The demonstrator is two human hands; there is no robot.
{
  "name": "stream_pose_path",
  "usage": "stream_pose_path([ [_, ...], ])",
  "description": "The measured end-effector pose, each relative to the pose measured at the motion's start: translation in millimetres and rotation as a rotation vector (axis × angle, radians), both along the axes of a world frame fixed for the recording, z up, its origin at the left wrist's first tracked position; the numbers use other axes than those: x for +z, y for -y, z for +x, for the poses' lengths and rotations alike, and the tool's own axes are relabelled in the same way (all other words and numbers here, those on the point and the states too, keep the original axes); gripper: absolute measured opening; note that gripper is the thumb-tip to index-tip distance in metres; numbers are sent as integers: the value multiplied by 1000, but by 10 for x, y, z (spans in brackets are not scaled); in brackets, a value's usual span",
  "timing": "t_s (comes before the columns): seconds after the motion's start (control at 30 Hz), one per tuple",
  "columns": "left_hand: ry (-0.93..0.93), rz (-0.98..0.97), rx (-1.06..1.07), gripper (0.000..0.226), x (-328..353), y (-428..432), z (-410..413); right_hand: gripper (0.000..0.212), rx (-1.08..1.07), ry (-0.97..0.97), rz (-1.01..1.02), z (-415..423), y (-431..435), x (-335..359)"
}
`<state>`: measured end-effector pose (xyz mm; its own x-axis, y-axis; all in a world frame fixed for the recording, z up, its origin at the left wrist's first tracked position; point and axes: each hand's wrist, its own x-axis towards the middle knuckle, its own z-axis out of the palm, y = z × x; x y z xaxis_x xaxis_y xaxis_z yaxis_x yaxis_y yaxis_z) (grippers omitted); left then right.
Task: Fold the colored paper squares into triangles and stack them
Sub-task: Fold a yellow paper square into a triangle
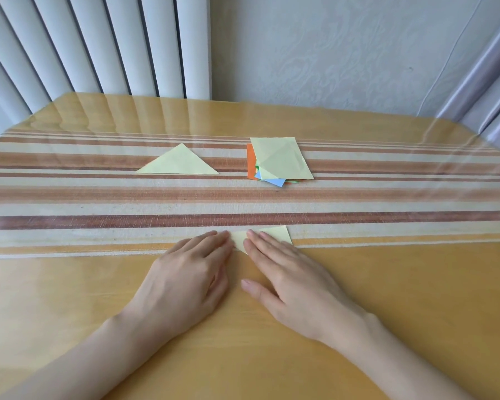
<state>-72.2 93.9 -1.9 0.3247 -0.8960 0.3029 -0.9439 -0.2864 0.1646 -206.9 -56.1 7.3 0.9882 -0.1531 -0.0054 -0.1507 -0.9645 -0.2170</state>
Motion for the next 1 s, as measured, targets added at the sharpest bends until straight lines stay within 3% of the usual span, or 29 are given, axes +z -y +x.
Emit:
stream_pose_path([
  [0.23, -12, 19, 21, 45, 13, -8, -34, 75, -1, -10, -30, -429, 163, -50],
  [0.43, -42, -46, 30, 42, 31, 48, -27, 60, -1, 251, -146, -684, 292, -102],
  [0.63, -514, -48, 307, 24, 159, 431, 40, 42, -96, 549, -88, -450, 321, -172],
  [0.77, -607, 35, 422, 32, 221, 559, 6, 24, -163, 490, 77, -320, 291, -178],
  [0.9, -646, 45, 430, 25, 274, 517, -47, 15, -219, 334, 259, -321, 301, -112],
  [1.0, -689, -34, 368, 25, 285, 395, -60, 38, -153, 313, 192, -297, 286, -128],
])
